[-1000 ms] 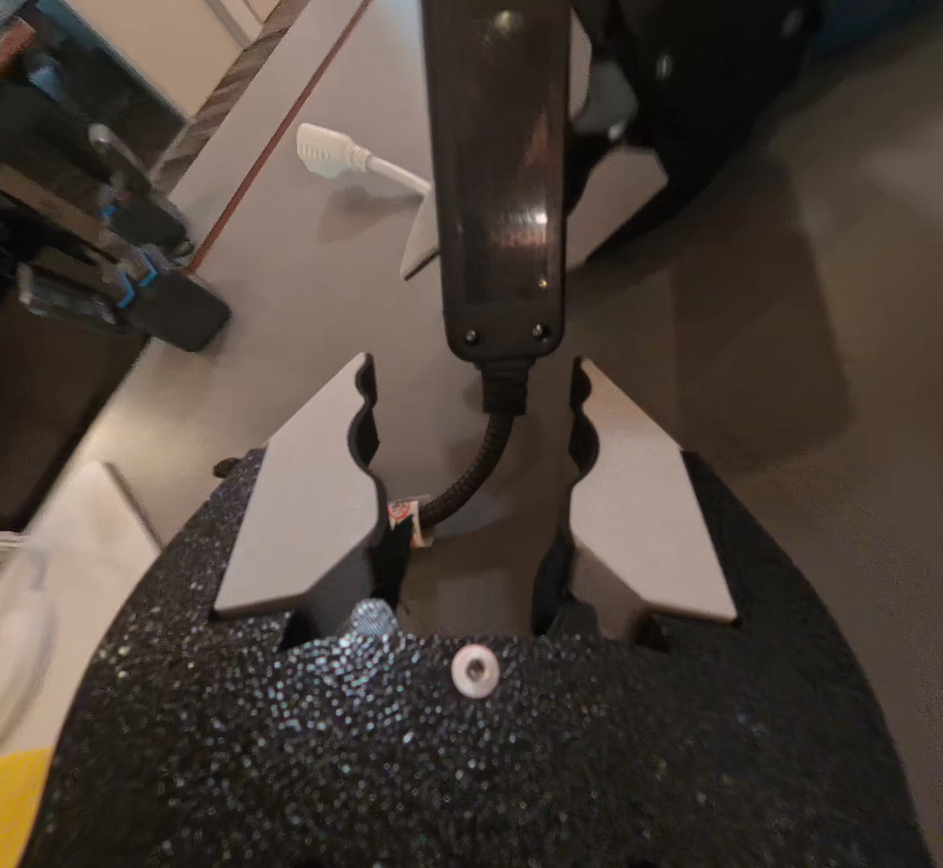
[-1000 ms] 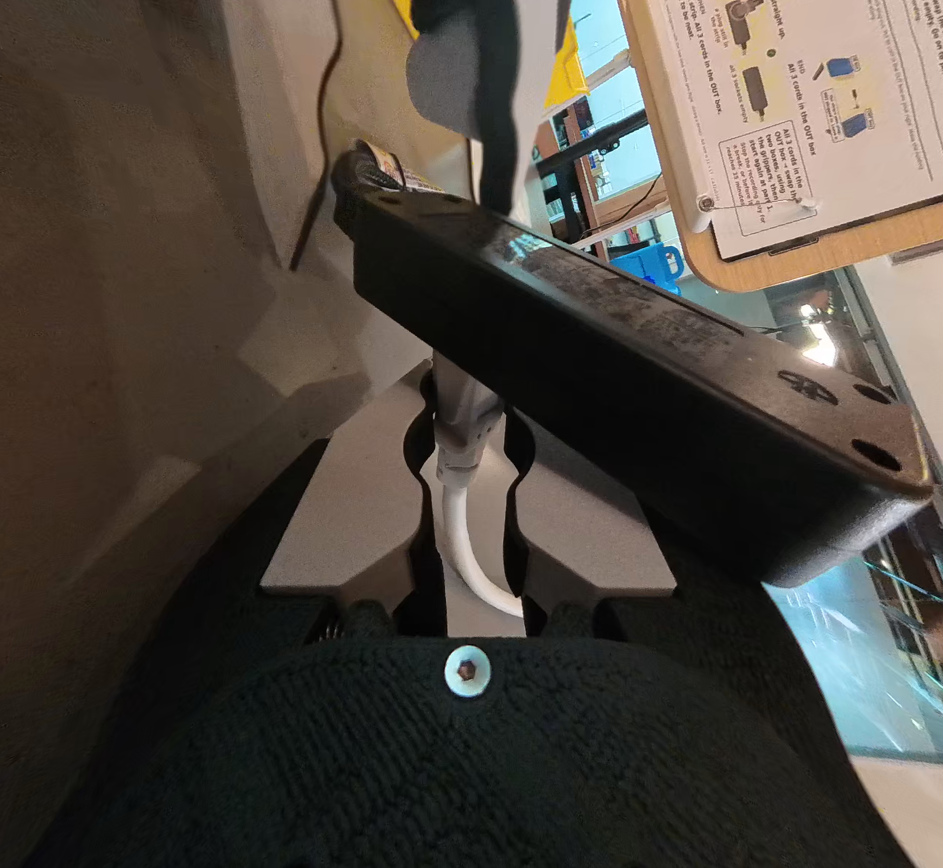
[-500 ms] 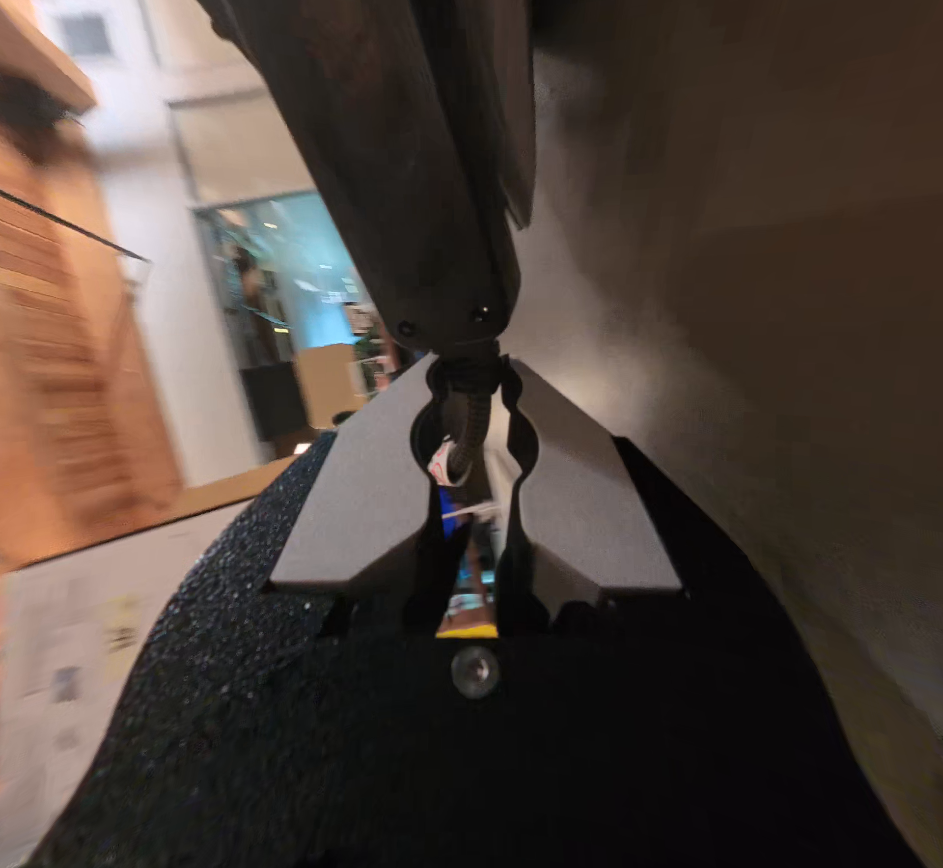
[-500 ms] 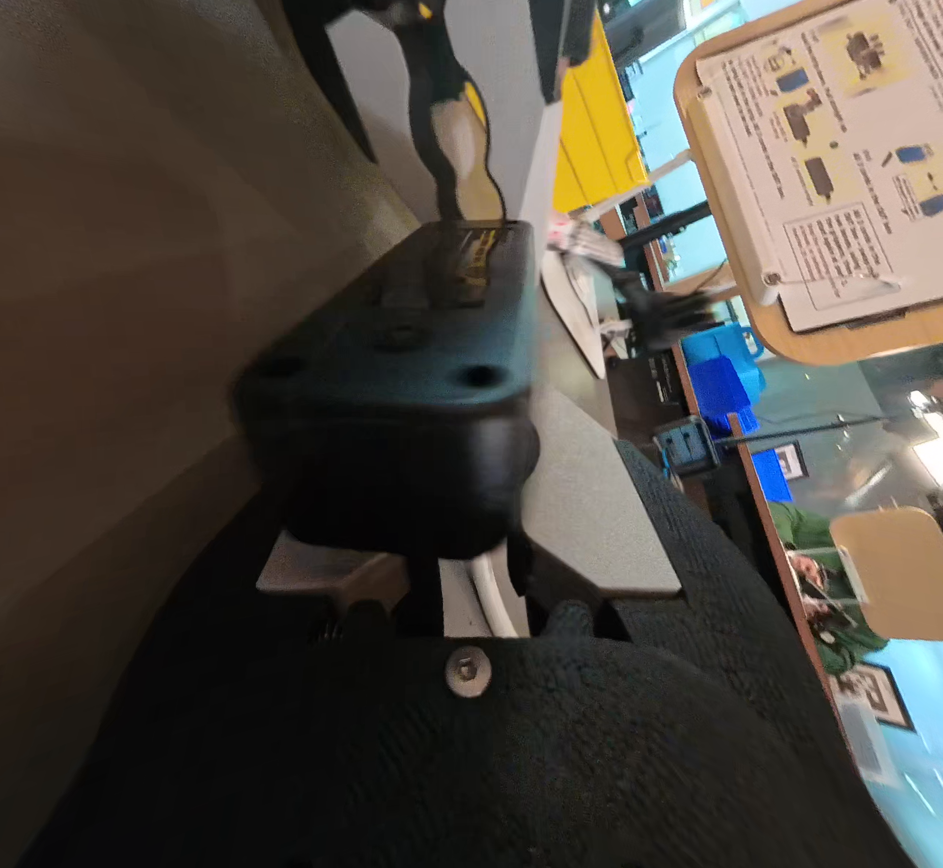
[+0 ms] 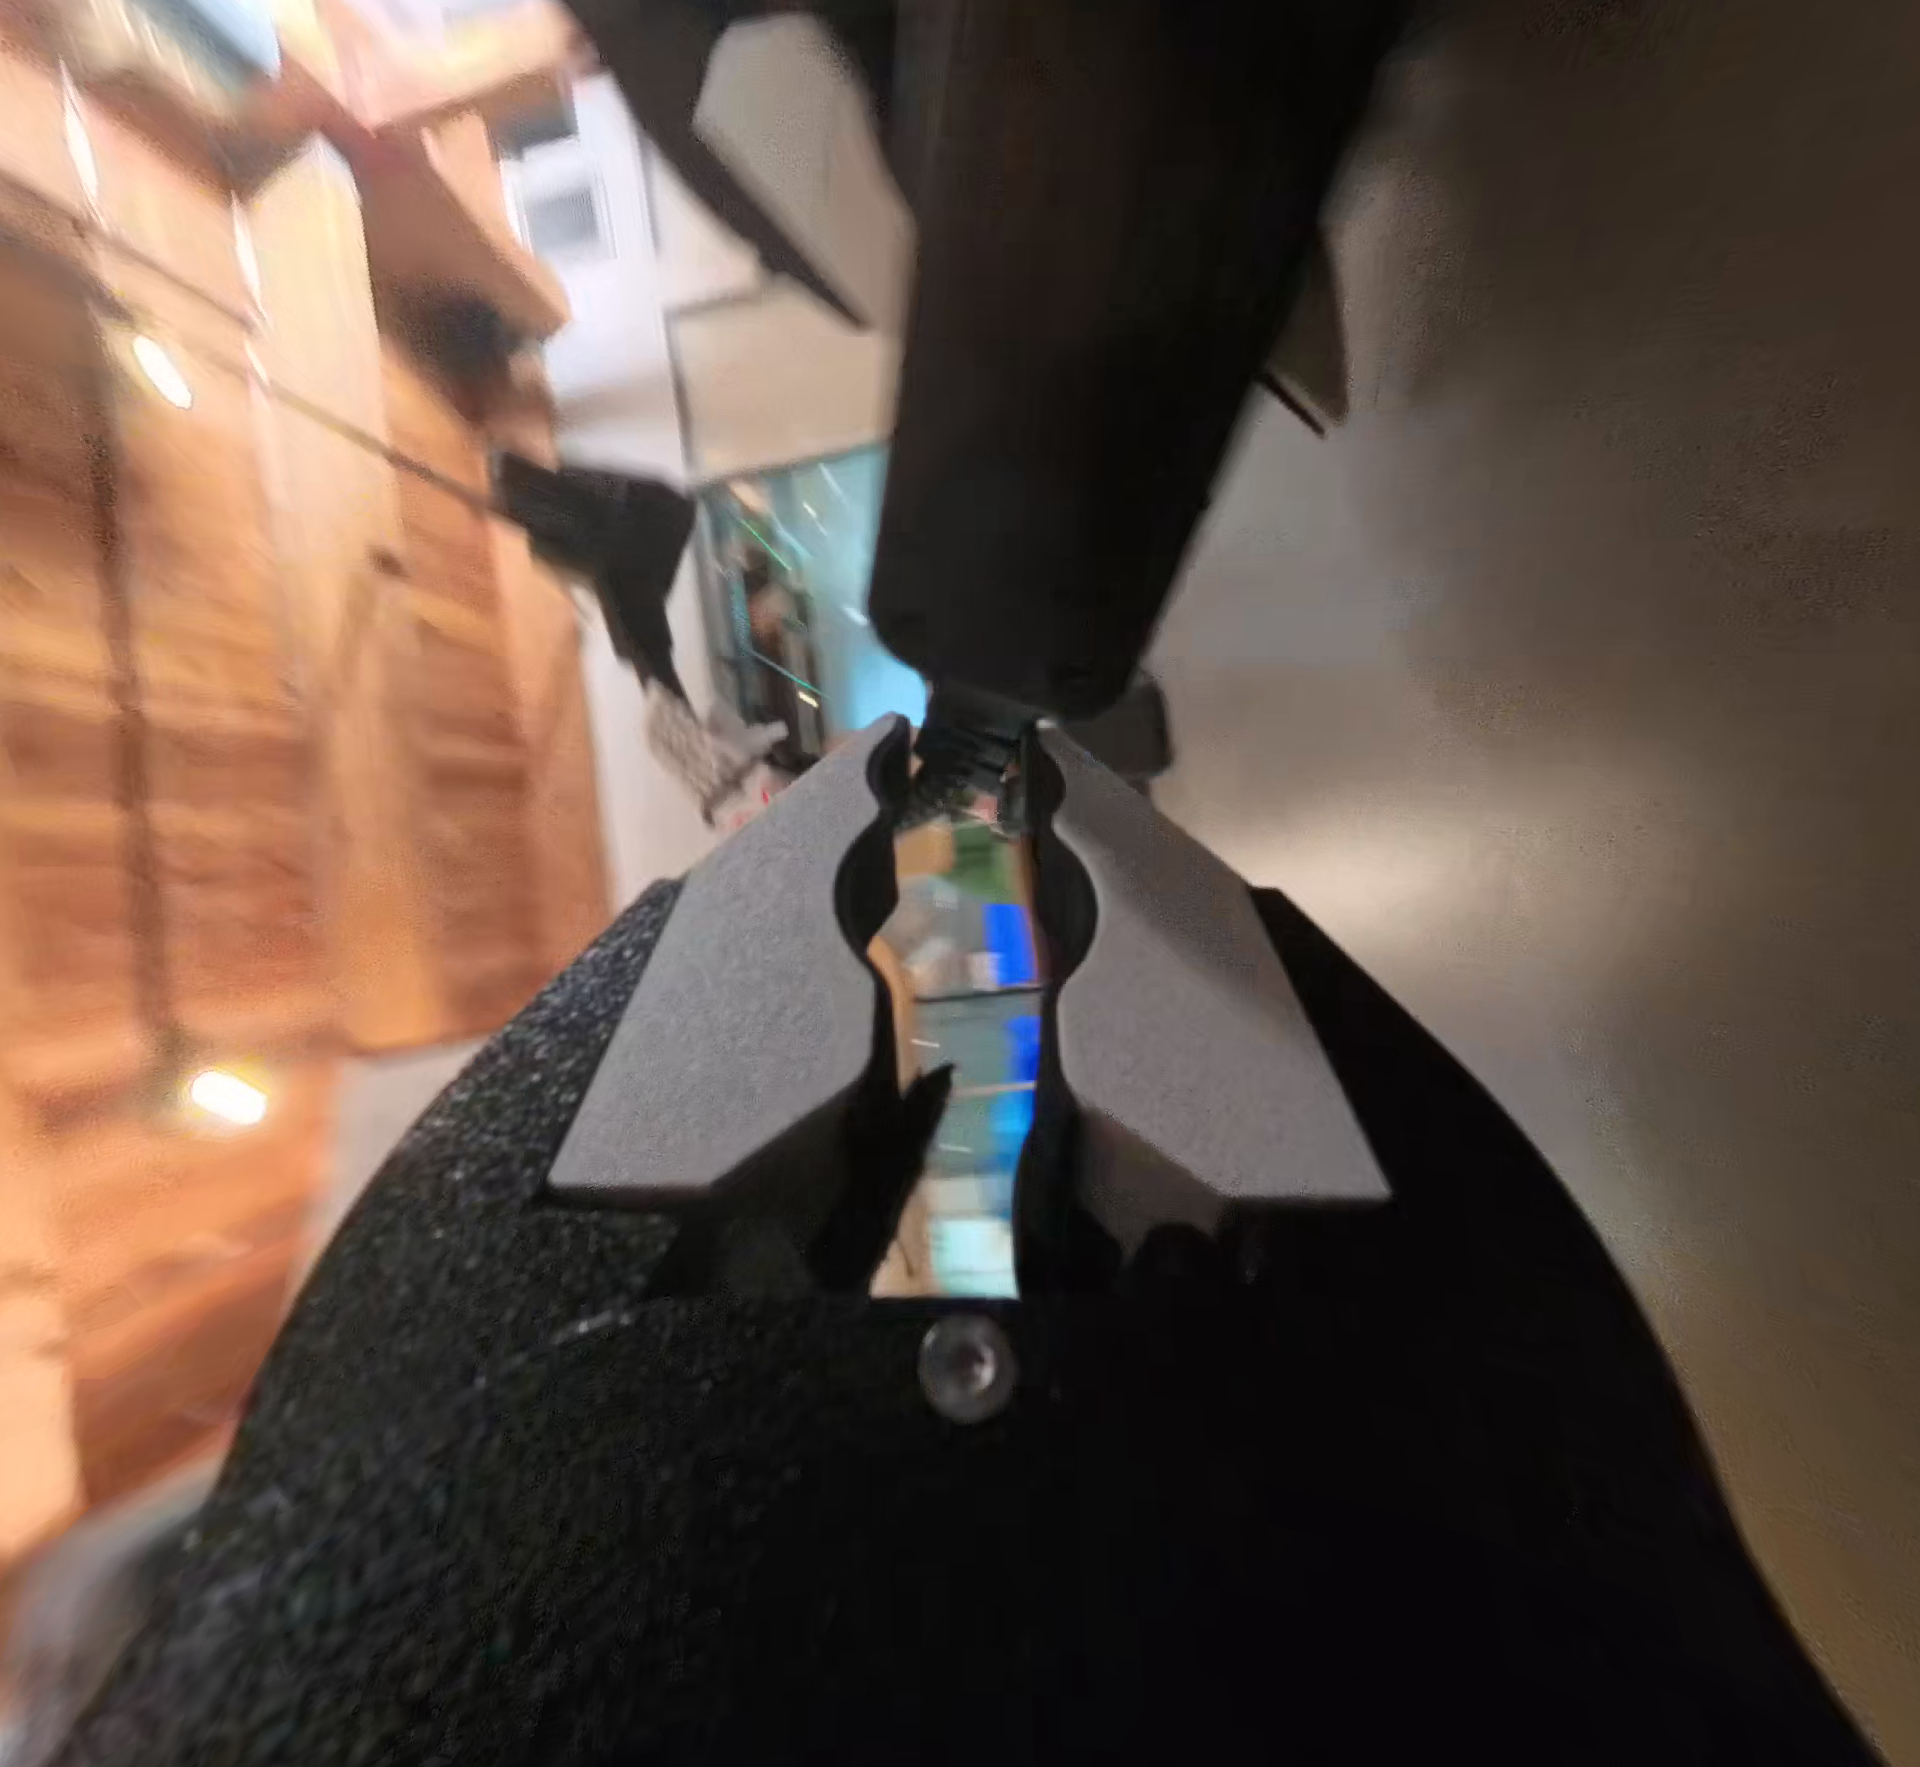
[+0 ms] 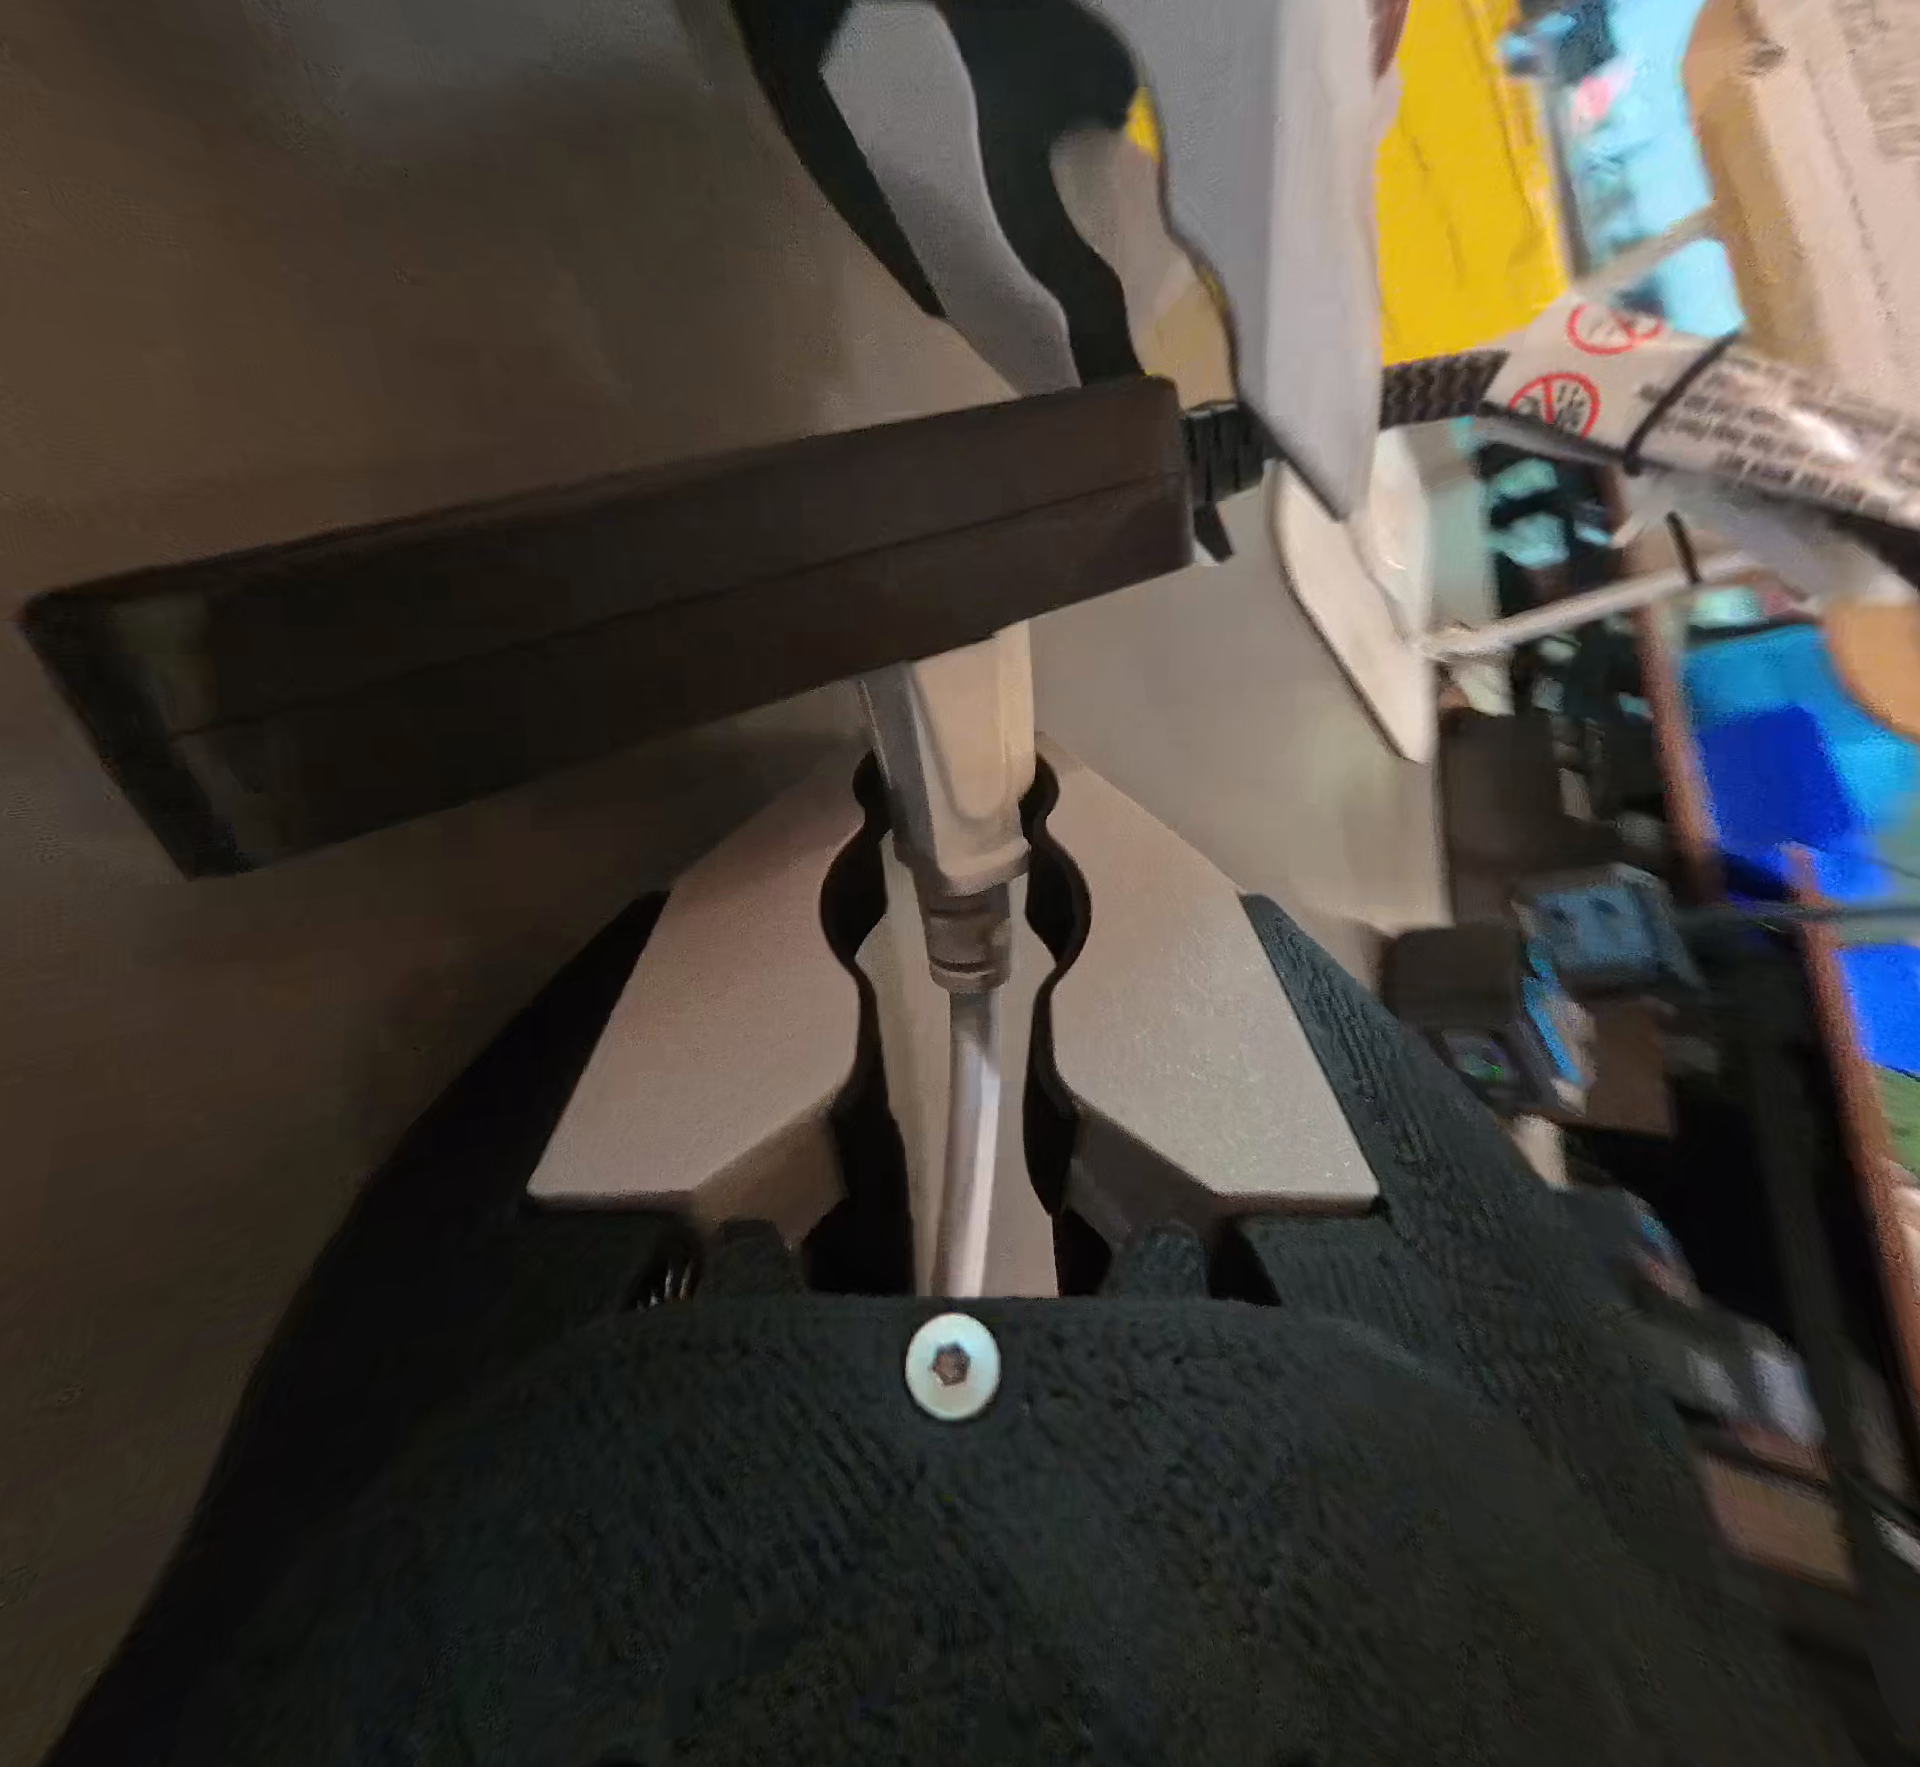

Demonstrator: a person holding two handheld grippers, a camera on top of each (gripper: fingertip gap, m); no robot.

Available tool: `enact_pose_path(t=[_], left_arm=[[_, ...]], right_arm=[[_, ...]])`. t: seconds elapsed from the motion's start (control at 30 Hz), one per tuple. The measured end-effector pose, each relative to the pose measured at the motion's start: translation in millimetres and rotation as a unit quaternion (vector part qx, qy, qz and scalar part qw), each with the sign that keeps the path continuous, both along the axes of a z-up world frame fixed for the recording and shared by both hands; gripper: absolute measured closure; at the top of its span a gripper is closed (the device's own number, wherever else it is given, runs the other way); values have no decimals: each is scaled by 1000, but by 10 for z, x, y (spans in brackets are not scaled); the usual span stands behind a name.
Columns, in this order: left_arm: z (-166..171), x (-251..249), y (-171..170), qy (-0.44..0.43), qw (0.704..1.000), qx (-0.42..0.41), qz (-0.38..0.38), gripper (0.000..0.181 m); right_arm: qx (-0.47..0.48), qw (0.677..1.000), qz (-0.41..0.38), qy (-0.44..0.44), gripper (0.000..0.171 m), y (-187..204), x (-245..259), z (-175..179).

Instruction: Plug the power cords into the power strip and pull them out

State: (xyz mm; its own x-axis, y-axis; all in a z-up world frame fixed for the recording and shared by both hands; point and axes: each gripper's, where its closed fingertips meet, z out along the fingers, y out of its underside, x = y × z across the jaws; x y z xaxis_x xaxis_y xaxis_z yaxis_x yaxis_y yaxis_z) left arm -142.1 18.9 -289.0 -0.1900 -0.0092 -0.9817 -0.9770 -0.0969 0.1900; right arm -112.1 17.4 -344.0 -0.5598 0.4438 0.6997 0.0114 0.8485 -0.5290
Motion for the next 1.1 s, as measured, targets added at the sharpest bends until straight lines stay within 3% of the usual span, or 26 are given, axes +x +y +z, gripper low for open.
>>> enact_pose_path(t=[0.07,0.13,0.27,0.4,0.5,0.7,0.93,1.0,1.03,1.1], left_arm=[[25,-69,23,-144,989,-17,6,146],[16,-113,35,-235,971,-38,16,144],[-101,-195,71,-270,959,-63,52,145],[-185,-194,68,-254,962,-87,53,142],[-366,-118,-25,-198,968,-149,26,105],[-291,45,-24,-153,980,-126,-4,91],[-331,208,181,13,995,-85,47,107],[-319,190,200,30,995,-74,58,113],[-285,232,192,30,996,-65,47,133],[-316,284,161,17,997,-71,30,133]], right_arm=[[28,998,-42,38,151,115,-106,76],[25,997,-57,55,153,159,-148,119],[64,991,-88,80,154,252,-207,91],[66,991,-83,78,154,276,-213,31],[55,994,-67,69,154,249,-179,24],[30,994,-96,44,154,336,-203,55],[53,992,-104,40,154,207,-207,45],[64,992,-101,38,154,154,-191,26],[79,991,-100,38,154,146,-180,-1],[91,991,-90,41,154,112,-151,-19]])
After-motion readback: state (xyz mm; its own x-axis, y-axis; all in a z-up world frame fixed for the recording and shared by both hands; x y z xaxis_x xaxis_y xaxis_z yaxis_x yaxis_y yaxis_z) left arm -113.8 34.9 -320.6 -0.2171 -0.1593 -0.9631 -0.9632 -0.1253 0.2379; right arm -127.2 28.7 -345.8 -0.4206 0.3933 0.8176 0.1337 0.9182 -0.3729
